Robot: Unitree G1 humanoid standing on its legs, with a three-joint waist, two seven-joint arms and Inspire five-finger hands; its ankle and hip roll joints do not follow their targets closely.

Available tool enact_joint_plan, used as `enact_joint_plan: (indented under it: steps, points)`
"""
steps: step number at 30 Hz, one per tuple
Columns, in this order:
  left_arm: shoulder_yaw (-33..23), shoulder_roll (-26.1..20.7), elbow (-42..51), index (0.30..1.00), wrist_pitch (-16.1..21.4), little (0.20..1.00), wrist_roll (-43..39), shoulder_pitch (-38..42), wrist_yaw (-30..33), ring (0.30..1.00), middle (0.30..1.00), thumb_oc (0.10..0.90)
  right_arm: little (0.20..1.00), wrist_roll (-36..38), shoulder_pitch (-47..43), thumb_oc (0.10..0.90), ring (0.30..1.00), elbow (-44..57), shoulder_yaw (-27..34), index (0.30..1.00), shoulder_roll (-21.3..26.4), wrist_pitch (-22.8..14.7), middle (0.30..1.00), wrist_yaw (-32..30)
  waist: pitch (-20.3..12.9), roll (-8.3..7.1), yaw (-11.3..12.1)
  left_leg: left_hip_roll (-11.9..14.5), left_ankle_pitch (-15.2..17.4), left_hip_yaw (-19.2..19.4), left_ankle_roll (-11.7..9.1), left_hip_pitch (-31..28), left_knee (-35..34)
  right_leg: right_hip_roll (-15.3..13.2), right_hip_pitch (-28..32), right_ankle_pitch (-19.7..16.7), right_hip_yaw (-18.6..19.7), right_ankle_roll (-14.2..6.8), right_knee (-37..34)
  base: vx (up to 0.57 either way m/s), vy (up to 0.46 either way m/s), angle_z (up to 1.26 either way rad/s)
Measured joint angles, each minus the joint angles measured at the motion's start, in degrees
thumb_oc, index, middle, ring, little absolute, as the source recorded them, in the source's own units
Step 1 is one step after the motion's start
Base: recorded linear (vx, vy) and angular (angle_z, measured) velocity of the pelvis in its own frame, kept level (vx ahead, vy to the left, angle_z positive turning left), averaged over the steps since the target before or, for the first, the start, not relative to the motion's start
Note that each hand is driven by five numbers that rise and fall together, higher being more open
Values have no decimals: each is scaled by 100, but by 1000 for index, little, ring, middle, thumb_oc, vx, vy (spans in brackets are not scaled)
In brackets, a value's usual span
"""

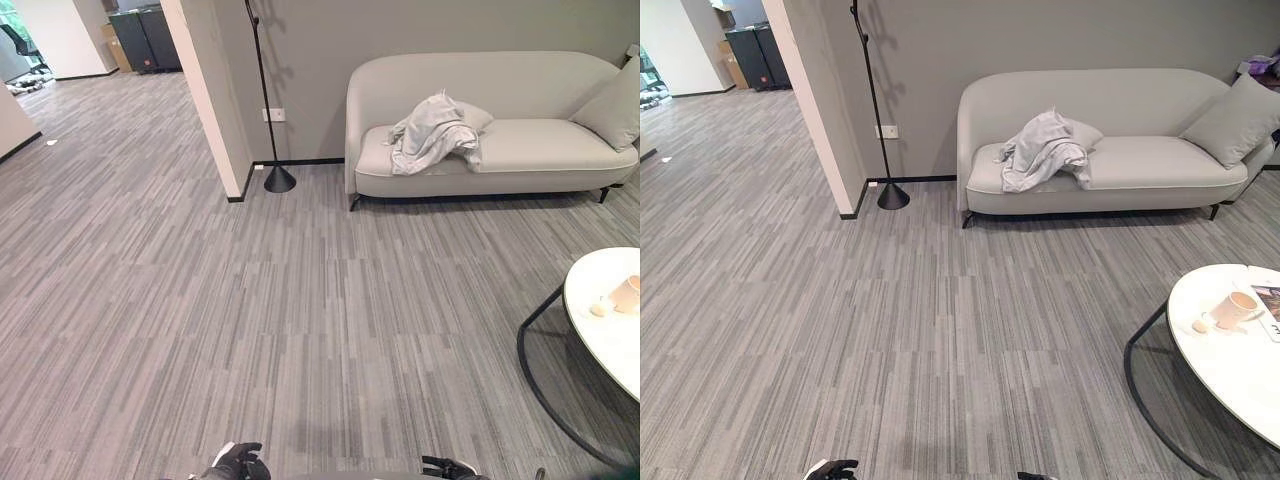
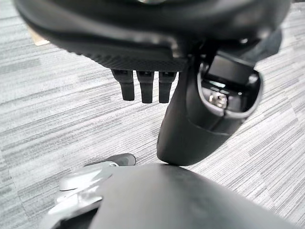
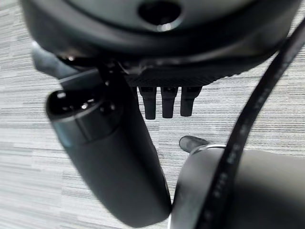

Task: Hang the clothes on the sofa on the clothes rack.

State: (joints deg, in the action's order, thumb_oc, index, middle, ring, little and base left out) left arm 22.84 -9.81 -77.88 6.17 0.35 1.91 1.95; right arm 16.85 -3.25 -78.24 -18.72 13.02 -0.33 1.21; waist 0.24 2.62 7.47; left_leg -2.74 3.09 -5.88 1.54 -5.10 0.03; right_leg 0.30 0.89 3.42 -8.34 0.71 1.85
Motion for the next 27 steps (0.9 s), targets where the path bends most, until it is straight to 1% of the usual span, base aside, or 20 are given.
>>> enact_joint_plan:
  steps: [2,5,9,11,15,16,19,21,23,25,27]
  points:
    - [81,-24,2,900,-2,900,32,1,17,900,900,800,900,-100,-3,800,900,55,-26,900,-4,-5,900,-8,8,-12,-4,-2,0,12,0,-20,-23,-1,3,-2,17,-3,-5,1,3,-2]
    - [86,-27,-1,900,-4,900,41,-8,32,900,900,800,900,-120,-1,800,900,92,-105,900,0,-7,900,-25,15,-22,-4,2,-3,60,5,-46,-64,3,1,-10,63,-14,-18,14,6,-9]
    - [66,-54,-5,900,-6,900,32,-9,36,900,900,800,900,-360,1,800,900,223,-223,900,-3,-9,900,-49,47,-68,-11,-5,-4,93,6,-46,-71,4,24,-50,105,-39,-97,9,4,-6]
    - [-35,-64,-14,900,-15,900,26,-15,41,900,900,800,900,-529,-4,800,900,278,-233,900,-31,-4,900,-51,75,-111,-9,-9,-4,94,6,-47,-73,3,71,-97,110,-45,-192,0,0,0]
    - [-319,-70,-38,900,-57,900,8,-34,36,900,900,800,900,-647,-63,800,900,301,-454,900,-67,14,900,-50,149,-153,14,-20,-4,89,5,-103,-84,5,256,-221,110,-59,-433,0,0,0]
    - [-356,-86,-38,900,-82,900,-23,-58,38,900,900,800,900,-745,-91,800,900,309,-501,900,-88,19,900,-54,183,-195,19,-20,-4,81,5,-122,-101,10,325,-250,106,-62,-506,0,0,0]
    - [-358,-127,-34,900,-139,900,-24,-96,44,900,900,800,900,-781,-115,800,900,379,-647,900,-131,24,900,-54,201,-233,38,-19,-10,63,13,-133,-164,17,364,-309,96,-71,-620,0,0,0]
    - [-356,-143,-34,900,-146,900,-23,-146,46,900,900,800,900,-937,-136,800,900,388,-652,900,-152,24,900,-53,207,-245,35,-32,-15,56,19,-134,-174,8,405,-337,86,-88,-690,-14,10,2]
    - [-346,-151,-30,900,-149,900,-22,-178,48,900,900,800,900,-972,-148,800,900,387,-677,900,-156,26,900,-53,210,-247,36,-47,-15,24,20,-130,-174,-6,412,-340,63,-88,-698,-55,30,9]
    - [-299,-161,-27,900,-159,900,-21,-172,49,900,900,800,900,-970,-191,800,900,377,-673,900,-153,28,900,-54,263,-242,46,-58,-21,-62,31,-110,-172,-20,348,-309,-17,-54,-560,-48,25,15]
    - [-283,-164,-7,900,-160,900,-18,-124,48,900,900,800,900,-968,-262,800,900,380,-668,900,-158,20,900,-54,335,-247,133,-55,-28,-79,43,-18,-141,-34,157,-217,-40,-31,-318,-37,94,3]
